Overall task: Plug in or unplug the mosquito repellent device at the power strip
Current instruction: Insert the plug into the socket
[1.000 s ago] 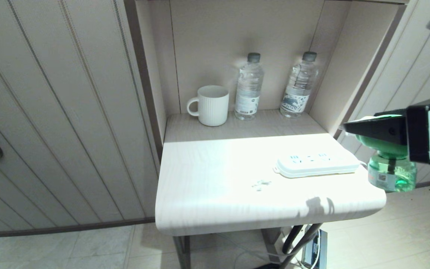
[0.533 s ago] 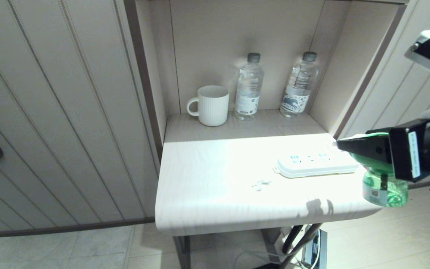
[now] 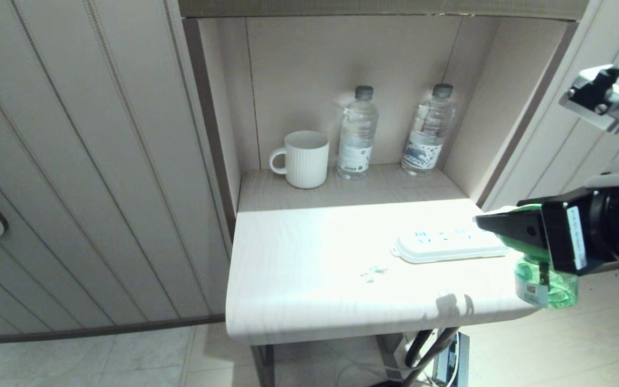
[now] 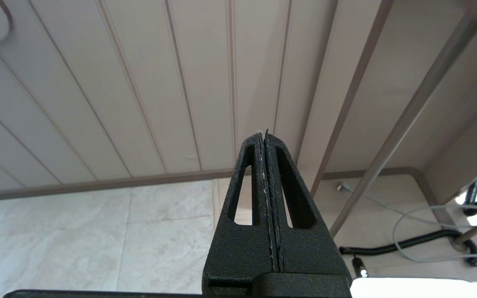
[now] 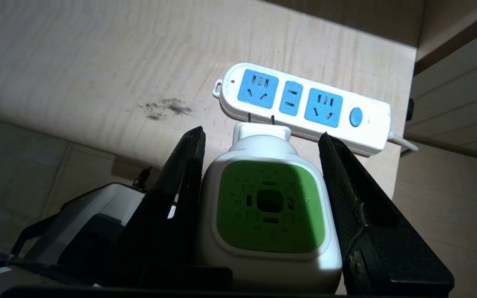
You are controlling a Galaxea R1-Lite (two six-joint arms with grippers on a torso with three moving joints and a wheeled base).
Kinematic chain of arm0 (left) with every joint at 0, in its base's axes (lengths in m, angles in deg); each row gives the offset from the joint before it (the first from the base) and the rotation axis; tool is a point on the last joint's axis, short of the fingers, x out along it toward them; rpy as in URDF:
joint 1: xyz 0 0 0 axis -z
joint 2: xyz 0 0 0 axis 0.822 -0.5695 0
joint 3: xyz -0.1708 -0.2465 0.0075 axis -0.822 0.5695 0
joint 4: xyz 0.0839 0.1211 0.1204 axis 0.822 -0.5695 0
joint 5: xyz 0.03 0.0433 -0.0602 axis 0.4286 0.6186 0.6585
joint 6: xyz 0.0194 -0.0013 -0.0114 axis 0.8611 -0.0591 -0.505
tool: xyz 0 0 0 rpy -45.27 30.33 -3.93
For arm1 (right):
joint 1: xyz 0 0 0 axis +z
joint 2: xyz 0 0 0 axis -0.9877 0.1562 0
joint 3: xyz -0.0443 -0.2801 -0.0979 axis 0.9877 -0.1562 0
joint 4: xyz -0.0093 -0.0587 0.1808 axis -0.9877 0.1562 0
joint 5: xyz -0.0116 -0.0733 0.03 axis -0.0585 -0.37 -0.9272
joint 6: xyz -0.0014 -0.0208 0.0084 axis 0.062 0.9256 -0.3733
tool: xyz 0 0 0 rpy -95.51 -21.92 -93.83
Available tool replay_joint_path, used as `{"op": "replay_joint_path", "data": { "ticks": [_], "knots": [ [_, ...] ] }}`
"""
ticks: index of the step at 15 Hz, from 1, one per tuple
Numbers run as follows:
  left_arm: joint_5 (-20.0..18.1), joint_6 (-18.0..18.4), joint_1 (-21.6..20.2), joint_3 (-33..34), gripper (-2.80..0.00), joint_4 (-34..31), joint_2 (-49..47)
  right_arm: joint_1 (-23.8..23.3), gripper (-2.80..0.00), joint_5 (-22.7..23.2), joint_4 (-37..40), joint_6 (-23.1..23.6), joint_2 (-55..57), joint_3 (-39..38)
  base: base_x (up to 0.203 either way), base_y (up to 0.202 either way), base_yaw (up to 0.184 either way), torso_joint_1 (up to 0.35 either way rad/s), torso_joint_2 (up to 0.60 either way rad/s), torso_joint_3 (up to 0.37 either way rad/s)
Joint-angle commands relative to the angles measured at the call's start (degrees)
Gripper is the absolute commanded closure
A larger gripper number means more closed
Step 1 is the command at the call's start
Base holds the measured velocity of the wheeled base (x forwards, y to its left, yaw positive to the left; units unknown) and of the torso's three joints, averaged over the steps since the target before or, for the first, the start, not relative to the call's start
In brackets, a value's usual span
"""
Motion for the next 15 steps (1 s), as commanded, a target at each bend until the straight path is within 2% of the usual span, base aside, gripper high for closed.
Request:
{"op": "replay_joint_path", "data": {
  "ticks": [1, 15],
  "knots": [
    [0.0, 0.0, 0.0, 0.0, 0.0, 0.0, 0.0, 0.0, 0.0, -0.1, 0.2, -0.1, 0.2, 0.0, 0.0, 0.0, 0.0, 0.166, -0.41, -0.25],
    [0.0, 0.0, 0.0, 0.0, 0.0, -0.1, 0.0, -1.6, 0.0, 0.1, 0.1, -0.8, 3.4, 0.0, 0.0, 0.0, 0.0, 0.223, -0.51, -0.285]
  ]
}}
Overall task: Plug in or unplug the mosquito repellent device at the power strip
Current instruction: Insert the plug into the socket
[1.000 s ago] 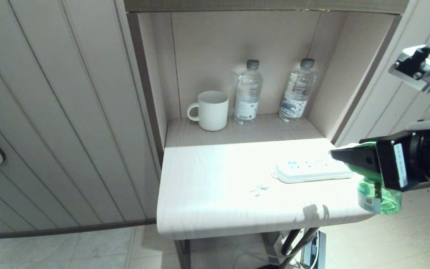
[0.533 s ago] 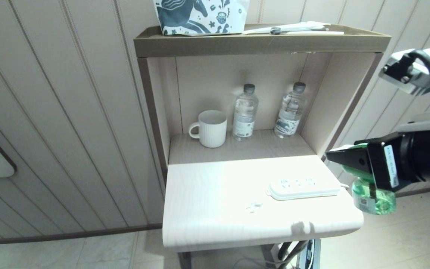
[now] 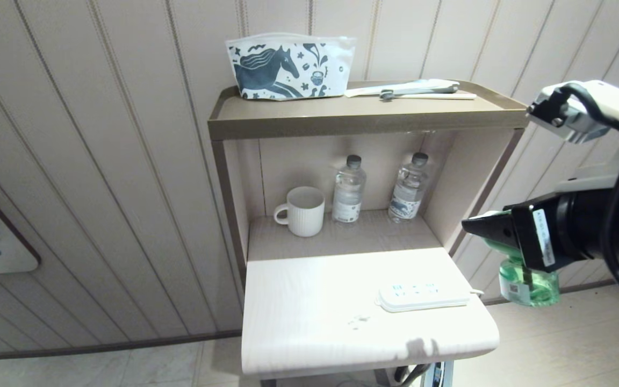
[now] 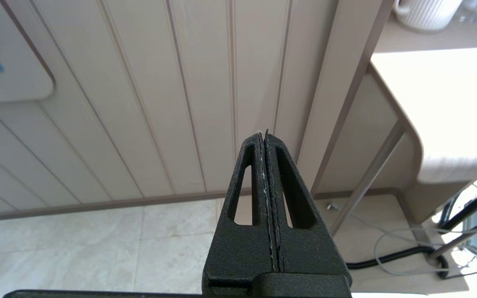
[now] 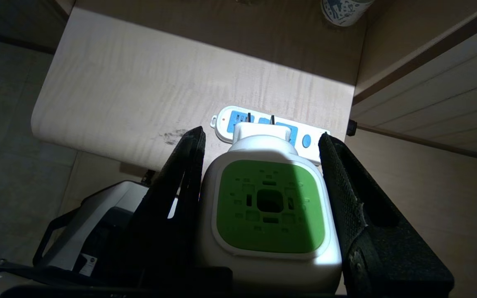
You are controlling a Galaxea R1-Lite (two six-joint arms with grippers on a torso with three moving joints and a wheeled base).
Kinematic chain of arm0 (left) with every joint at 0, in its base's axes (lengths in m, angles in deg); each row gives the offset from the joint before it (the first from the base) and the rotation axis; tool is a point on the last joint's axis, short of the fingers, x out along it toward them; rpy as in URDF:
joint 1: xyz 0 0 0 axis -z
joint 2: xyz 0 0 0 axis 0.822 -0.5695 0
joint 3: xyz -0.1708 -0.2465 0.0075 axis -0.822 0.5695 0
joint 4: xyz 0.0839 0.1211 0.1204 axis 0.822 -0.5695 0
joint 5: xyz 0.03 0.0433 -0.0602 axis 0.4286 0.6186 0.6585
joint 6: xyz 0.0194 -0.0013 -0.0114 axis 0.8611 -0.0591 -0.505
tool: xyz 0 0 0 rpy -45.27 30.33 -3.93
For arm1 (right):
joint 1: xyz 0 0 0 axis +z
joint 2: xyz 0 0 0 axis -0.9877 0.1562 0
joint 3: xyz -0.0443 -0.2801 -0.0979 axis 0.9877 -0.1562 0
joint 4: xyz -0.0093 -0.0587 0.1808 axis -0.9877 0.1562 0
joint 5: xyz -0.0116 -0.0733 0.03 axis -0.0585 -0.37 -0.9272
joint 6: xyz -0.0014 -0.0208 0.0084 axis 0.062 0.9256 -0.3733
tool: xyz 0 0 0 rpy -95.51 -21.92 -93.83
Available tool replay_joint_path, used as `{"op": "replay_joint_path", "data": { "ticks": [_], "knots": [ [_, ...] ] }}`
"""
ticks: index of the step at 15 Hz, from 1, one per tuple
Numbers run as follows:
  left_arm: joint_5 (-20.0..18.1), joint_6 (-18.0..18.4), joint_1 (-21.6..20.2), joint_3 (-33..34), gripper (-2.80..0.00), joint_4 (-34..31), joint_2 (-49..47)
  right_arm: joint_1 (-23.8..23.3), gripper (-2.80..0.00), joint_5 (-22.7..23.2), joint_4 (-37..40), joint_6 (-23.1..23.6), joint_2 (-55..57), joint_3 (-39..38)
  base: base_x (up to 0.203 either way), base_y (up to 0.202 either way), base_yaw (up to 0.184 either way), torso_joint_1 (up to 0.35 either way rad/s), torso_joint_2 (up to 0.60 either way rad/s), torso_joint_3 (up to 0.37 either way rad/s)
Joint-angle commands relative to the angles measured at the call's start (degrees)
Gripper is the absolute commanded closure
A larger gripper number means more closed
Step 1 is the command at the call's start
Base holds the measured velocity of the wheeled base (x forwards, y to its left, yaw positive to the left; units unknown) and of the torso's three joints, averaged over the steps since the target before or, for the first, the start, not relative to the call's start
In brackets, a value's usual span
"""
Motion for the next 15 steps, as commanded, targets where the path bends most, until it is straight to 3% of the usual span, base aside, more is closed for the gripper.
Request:
{"op": "replay_joint_path", "data": {
  "ticks": [1, 8, 15],
  "knots": [
    [0.0, 0.0, 0.0, 0.0, 0.0, 0.0, 0.0, -0.2, 0.0, -0.1, 0.2, -0.2, 0.5, -0.1, 0.0, 0.0, 0.0, 0.26, -0.56, -0.292],
    [0.0, 0.0, 0.0, 0.0, 0.0, -0.1, 0.0, -0.4, 0.0, -0.1, 0.1, -0.7, 0.9, -0.4, 0.0, 0.0, 0.0, 0.266, -0.56, -0.3],
    [0.0, 0.0, 0.0, 0.0, 0.0, -0.1, 0.0, -0.8, 0.0, -0.1, 0.1, -0.8, 0.9, -1.7, 0.0, 0.0, 0.0, 0.155, -0.31, -0.164]
  ]
}}
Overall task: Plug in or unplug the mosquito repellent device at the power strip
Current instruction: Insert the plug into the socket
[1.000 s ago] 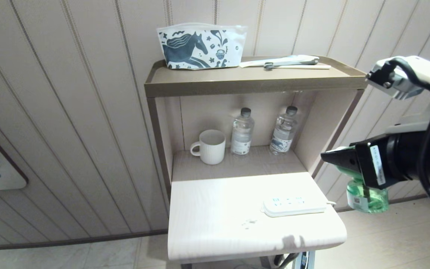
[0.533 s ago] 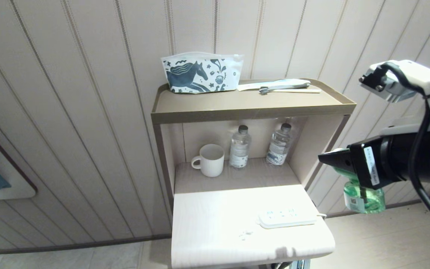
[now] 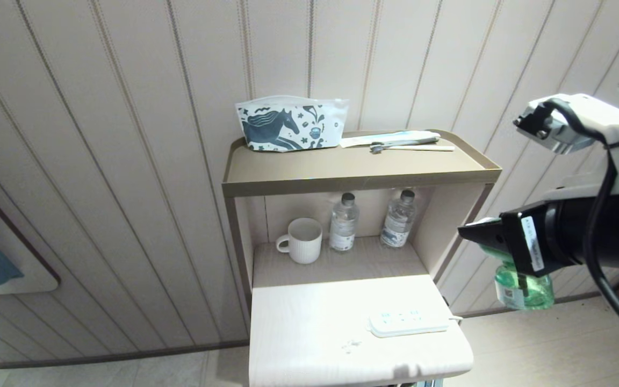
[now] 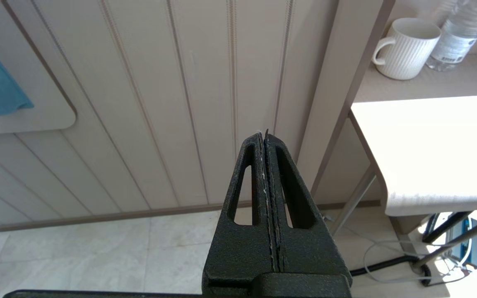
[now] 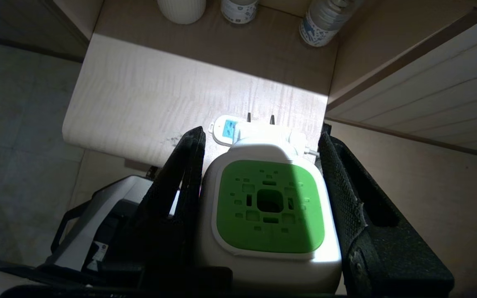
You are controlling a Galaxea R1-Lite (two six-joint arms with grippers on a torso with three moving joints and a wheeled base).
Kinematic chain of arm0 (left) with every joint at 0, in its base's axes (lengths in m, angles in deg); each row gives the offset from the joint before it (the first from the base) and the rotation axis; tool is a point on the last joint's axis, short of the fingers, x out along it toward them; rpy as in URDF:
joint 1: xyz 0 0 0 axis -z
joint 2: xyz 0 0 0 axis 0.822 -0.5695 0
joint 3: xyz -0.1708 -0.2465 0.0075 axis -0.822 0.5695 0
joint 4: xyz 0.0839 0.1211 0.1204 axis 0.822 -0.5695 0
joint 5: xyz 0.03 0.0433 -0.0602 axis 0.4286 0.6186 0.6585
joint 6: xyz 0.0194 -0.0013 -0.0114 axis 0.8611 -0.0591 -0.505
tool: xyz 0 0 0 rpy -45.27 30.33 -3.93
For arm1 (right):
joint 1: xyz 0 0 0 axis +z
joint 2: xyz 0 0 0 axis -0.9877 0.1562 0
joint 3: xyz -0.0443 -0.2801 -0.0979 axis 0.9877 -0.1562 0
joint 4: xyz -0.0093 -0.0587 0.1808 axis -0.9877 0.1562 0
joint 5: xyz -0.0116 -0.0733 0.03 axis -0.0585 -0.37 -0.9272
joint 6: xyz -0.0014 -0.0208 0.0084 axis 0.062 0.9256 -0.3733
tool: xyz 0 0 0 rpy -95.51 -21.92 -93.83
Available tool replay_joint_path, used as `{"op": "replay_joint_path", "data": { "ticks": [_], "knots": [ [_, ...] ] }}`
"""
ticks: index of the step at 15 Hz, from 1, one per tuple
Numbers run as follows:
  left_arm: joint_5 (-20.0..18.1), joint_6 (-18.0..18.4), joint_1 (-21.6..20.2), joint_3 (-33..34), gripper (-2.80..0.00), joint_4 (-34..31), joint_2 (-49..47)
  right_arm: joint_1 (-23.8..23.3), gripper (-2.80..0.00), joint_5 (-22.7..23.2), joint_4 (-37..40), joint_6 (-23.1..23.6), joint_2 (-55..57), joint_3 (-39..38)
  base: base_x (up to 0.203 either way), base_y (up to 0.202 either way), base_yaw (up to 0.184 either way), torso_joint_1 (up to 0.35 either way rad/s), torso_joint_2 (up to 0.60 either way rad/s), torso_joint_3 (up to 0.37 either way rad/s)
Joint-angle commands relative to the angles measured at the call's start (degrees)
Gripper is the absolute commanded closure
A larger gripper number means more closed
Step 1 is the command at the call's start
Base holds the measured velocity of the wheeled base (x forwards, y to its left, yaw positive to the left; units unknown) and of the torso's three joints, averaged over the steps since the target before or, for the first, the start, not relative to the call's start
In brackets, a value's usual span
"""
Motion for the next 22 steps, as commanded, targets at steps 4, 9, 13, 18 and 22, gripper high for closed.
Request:
{"op": "replay_joint_path", "data": {
  "ticks": [4, 9, 13, 18, 22],
  "knots": [
    [0.0, 0.0, 0.0, 0.0, 0.0, -0.1, 0.0, -1.3, 0.0, -0.2, 0.1, -3.6, 1.6, -2.9, 0.0, 0.0, 0.0, 0.0, 0.0, 0.0],
    [0.0, 0.0, 0.0, 0.0, 0.0, -0.1, 0.0, -9.1, 0.0, 5.6, 0.0, -5.5, 11.9, -1.9, 0.0, 0.0, 0.0, 0.0, 0.0, 0.0],
    [0.0, 0.0, 0.0, 0.0, 0.0, 0.0, 0.0, -16.9, 0.0, 15.0, 0.1, -5.4, 20.8, -0.3, 0.0, 0.0, 0.0, 0.0, 0.0, 0.0],
    [0.0, 0.0, 0.0, 0.0, 0.0, -0.1, 0.0, -18.4, 0.0, 16.5, 3.6, -5.1, 22.7, 0.8, 0.0, 0.0, 0.0, 0.0, 0.0, 0.0],
    [0.0, 0.0, 0.0, 0.0, 0.0, 0.0, 0.0, -18.1, 0.0, 16.7, 15.6, -5.0, 22.6, 7.6, 0.0, 0.0, 0.0, 0.0, 0.0, 0.0]
  ]
}}
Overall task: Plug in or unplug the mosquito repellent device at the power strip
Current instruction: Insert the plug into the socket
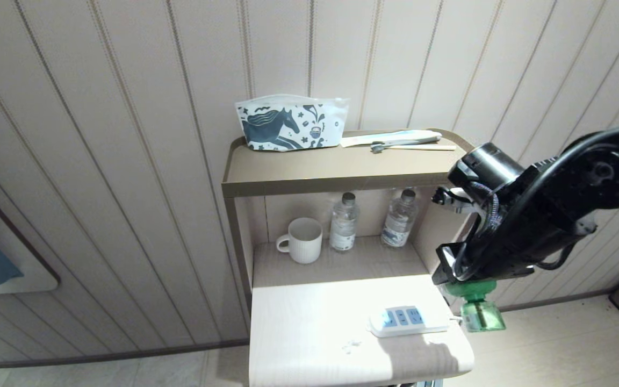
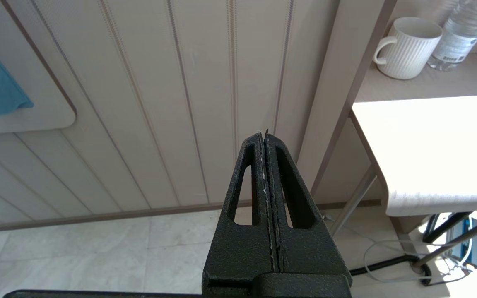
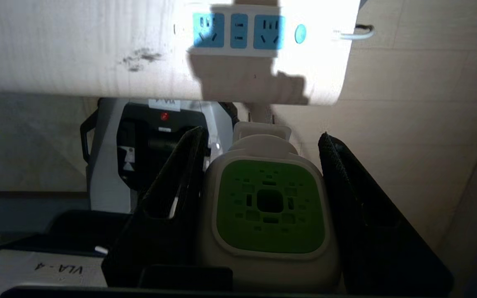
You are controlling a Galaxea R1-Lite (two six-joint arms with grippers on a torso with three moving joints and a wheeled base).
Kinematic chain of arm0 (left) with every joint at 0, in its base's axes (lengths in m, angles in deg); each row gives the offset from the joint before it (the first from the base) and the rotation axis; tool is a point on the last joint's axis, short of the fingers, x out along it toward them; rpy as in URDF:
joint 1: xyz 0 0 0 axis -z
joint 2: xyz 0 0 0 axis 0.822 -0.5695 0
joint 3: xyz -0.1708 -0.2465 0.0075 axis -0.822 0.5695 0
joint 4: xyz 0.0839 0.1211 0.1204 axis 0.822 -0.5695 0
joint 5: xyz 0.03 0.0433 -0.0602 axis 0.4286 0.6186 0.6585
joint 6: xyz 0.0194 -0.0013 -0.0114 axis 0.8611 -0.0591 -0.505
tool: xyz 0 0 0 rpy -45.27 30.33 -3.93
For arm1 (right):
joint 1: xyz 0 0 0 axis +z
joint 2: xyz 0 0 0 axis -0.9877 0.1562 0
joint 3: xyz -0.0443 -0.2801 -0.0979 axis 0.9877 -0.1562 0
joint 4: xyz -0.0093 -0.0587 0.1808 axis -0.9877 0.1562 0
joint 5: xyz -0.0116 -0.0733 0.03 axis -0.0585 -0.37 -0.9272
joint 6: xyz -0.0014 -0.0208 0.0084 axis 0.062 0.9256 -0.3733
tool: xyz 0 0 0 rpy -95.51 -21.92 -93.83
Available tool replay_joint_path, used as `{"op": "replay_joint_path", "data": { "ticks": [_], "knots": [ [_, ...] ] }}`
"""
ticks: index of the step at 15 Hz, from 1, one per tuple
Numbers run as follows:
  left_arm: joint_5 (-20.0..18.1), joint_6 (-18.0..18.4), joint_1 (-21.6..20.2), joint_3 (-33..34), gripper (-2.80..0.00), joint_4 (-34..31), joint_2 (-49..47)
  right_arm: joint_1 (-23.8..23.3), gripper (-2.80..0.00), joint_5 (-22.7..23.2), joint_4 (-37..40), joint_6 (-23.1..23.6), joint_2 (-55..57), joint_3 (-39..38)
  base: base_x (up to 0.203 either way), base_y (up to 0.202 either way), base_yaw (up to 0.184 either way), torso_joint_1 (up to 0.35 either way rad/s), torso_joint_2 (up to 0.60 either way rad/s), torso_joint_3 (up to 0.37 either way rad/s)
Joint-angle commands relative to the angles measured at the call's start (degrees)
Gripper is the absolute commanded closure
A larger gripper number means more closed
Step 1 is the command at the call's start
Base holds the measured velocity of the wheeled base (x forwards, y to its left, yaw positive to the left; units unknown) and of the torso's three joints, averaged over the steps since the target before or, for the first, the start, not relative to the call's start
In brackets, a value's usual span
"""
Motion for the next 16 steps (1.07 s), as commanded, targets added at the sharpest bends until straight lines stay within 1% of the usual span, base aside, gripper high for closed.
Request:
{"op": "replay_joint_path", "data": {
  "ticks": [1, 3, 6, 7, 8, 10, 11, 12, 13, 16],
  "knots": [
    [0.0, 0.0, 0.0, 0.0, 0.0, -0.1, 0.0, 0.3, 0.0, 0.4, 6.4, -0.1, 0.1, 4.1, 0.0, 0.0, 0.0, 0.0, 0.0, 0.0],
    [0.0, 0.0, 0.0, 0.0, 0.0, -0.1, 0.0, 1.3, 0.0, 2.5, 9.4, -0.2, -0.3, 5.4, 0.0, 0.0, 0.0, 0.0, 0.0, 0.0],
    [0.0, 0.0, 0.0, 0.0, 0.0, -0.1, 0.0, 1.7, 0.0, 3.6, 9.5, -1.8, -0.2, 4.1, 0.0, 0.0, 0.0, 0.0, 0.0, 0.0],
    [0.0, 0.0, 0.0, 0.0, 0.0, -0.1, 0.0, 1.7, 0.0, 4.5, 9.5, -3.0, -0.6, 3.8, 0.0, 0.0, 0.0, 0.0, 0.0, 0.0],
    [0.0, 0.0, 0.0, 0.0, 0.0, -0.1, 0.0, 1.5, 0.0, 5.6, 9.5, -3.0, -1.1, 3.7, 0.0, 0.0, 0.0, 0.0, 0.0, 0.0],
    [0.0, 0.0, 0.0, 0.0, 0.0, 0.0, 0.0, -0.1, 0.0, 7.1, 9.6, -2.3, -1.2, 3.5, 0.0, 0.0, 0.0, 0.0, 0.0, 0.0],
    [0.0, 0.0, 0.0, 0.0, 0.0, -0.1, 0.0, -0.7, 0.0, 7.2, 9.8, -1.1, -1.2, 2.0, 0.0, 0.0, 0.0, 0.0, 0.0, 0.0],
    [0.0, 0.0, 0.0, -0.1, 0.0, -0.1, 0.0, -0.9, 0.0, 7.4, 9.8, 1.0, -1.4, 0.3, 0.0, 0.0, 0.0, 0.0, 0.0, 0.0],
    [0.0, 0.0, 0.0, 0.0, 0.0, -0.1, 0.0, -1.0, 0.0, 7.9, 9.8, 1.9, -1.9, -1.4, 0.0, 0.0, 0.0, 0.0, 0.0, 0.0],
    [0.0, 0.0, 0.0, 0.0, 0.0, -0.1, 0.0, -1.1, 0.0, 9.2, 9.7, 1.8, -3.5, -5.5, 0.0, 0.0, 0.0, 0.0, 0.0, 0.0]
  ]
}}
